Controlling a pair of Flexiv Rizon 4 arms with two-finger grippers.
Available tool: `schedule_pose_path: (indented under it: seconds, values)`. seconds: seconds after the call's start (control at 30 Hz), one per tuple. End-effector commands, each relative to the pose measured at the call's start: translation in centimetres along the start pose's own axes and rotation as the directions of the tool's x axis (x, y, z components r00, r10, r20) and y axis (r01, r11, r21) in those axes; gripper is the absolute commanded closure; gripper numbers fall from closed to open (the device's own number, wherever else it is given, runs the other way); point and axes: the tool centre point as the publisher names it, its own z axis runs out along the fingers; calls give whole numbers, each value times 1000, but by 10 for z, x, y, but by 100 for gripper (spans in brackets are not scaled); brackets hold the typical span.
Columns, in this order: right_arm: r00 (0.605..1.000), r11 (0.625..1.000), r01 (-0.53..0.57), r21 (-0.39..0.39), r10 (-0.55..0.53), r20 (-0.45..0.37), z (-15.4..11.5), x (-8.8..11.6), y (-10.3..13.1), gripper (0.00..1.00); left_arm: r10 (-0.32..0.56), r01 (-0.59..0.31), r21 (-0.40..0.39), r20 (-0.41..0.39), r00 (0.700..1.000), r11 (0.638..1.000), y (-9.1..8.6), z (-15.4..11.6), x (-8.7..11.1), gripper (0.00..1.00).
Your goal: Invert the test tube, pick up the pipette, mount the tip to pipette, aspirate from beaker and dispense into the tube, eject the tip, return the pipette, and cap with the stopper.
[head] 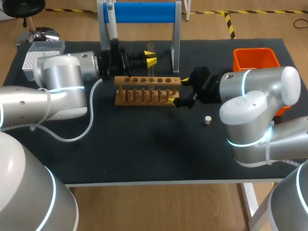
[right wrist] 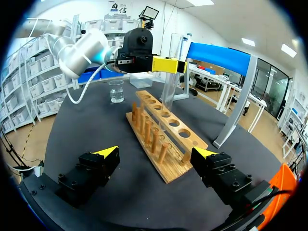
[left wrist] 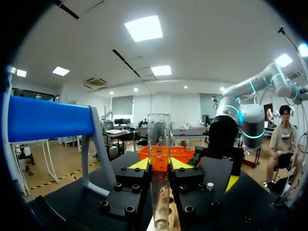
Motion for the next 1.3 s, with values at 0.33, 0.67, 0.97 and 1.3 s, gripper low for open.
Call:
schedule_pose_path:
  seconds: [0.33,0.67,0.97,1.3]
  values:
    - [1000,1000,0,0,0,1,0,1,0,0,-13,13,7,-2,1000,1000,12,0,-4,100]
    - [1000,1000,0,0,0,1,0,1,0,0,-28,28,6,1,1000,1000,20,-1,-4,100]
    - [1000,1000,0,0,0,1,0,1,0,0,-39,39,5,2,999,999,26,-1,-4,100]
    - [1000,1000,0,0,0,1,0,1,0,0,-43,43,1,7,999,999,28,-2,-4,100]
